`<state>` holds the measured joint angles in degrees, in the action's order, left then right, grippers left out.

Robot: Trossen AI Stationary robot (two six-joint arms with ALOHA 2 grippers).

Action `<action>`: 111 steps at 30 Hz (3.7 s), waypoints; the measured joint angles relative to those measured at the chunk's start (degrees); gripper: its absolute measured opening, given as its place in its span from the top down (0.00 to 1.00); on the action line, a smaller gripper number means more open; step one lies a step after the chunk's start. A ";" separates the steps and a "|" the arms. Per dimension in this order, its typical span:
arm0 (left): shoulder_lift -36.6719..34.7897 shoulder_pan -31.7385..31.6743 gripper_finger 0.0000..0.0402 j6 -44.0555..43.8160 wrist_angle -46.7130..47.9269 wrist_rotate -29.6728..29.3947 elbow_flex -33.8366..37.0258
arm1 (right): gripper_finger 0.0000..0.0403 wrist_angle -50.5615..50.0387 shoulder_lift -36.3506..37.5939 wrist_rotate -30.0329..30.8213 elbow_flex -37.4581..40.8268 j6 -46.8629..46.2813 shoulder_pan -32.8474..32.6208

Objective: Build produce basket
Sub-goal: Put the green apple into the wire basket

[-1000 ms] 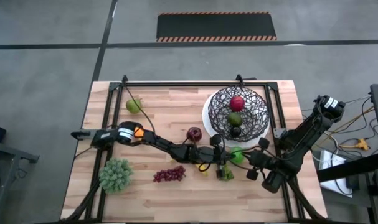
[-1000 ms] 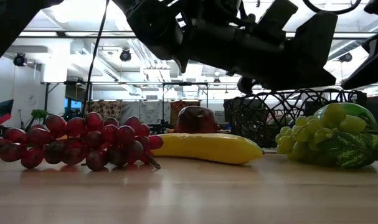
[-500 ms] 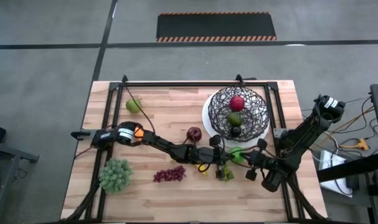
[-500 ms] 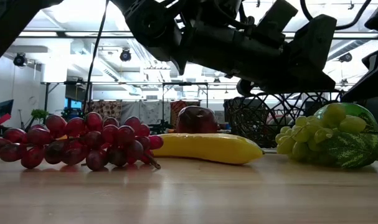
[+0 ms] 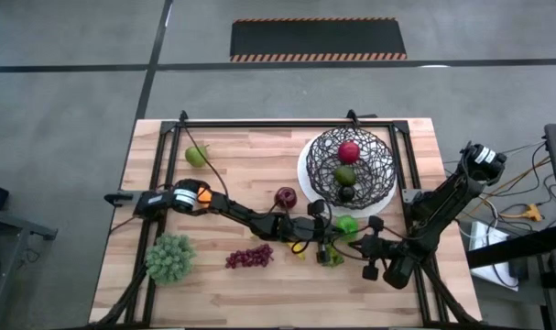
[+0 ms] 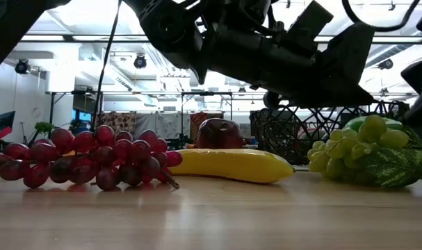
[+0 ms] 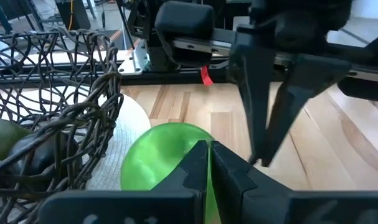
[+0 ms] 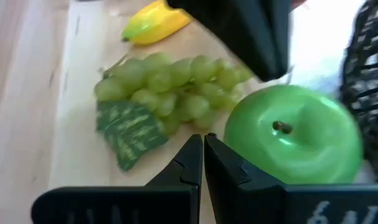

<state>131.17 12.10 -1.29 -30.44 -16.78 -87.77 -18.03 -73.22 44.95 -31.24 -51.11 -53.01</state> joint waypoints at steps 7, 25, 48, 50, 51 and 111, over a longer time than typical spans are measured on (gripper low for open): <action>0.00 0.02 1.00 -0.01 0.02 0.00 0.02 | 0.98 0.22 -0.02 -0.39 -0.17 0.91 0.01; -6.37 0.37 1.00 3.08 13.92 -0.27 0.04 | 0.81 -3.01 5.89 1.62 -1.14 0.97 0.17; -13.16 0.42 1.00 11.80 19.43 -1.77 3.90 | 0.60 -3.44 4.09 13.81 3.14 -7.45 1.79; -15.51 0.42 1.00 12.16 18.75 -1.77 6.62 | 0.62 -3.51 4.08 14.84 3.67 -8.02 1.79; -16.35 0.40 1.00 12.16 16.91 -1.77 7.86 | 0.62 -2.94 3.99 15.35 3.77 -8.13 1.79; -27.36 0.35 1.00 12.87 -4.98 -1.74 26.02 | 0.98 4.73 2.07 12.63 0.80 0.13 5.81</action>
<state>103.81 12.45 11.58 -35.41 -18.52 -61.75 -13.30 -71.15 57.58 -30.45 -50.99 -47.20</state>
